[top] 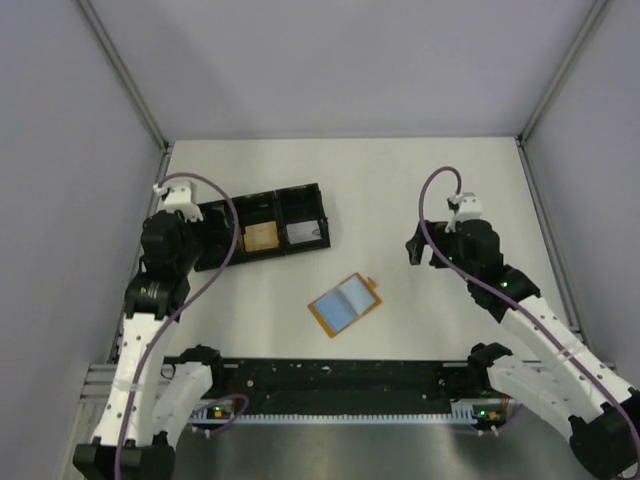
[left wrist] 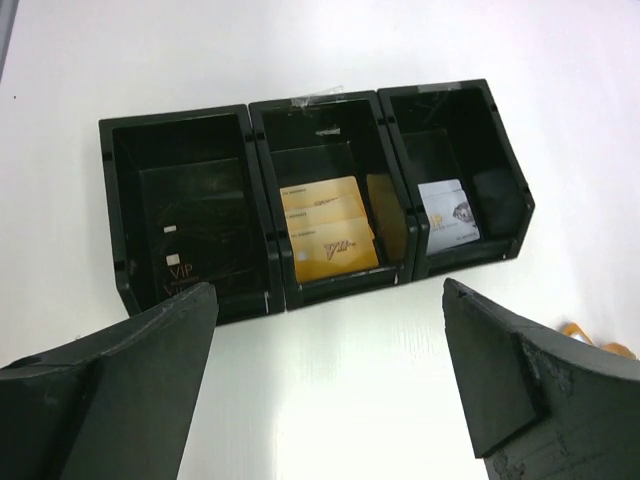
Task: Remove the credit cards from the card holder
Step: Reset both arms
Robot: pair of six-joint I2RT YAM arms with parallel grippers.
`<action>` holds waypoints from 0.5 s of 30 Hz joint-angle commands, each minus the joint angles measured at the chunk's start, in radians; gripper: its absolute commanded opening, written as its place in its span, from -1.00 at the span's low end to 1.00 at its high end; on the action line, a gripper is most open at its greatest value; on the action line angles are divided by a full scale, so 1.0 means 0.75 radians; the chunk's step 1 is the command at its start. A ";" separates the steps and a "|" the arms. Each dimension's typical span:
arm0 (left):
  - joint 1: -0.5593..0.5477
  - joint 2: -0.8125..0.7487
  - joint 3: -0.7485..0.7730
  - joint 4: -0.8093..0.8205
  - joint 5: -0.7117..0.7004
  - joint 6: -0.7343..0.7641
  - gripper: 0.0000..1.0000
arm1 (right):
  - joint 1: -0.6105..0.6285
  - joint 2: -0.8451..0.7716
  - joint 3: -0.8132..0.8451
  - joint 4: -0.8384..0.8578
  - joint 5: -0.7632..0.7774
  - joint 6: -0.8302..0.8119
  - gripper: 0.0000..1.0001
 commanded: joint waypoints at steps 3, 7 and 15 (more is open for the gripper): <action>-0.009 -0.442 -0.207 0.146 0.013 -0.028 0.95 | -0.085 -0.075 0.220 -0.293 0.347 0.137 0.97; -0.017 -0.608 -0.109 -0.048 -0.189 -0.038 0.99 | -0.083 -0.232 0.284 -0.394 0.480 0.166 0.97; -0.048 -0.772 0.180 -0.304 -0.308 0.019 0.99 | -0.083 -0.588 0.368 -0.461 0.642 0.003 0.97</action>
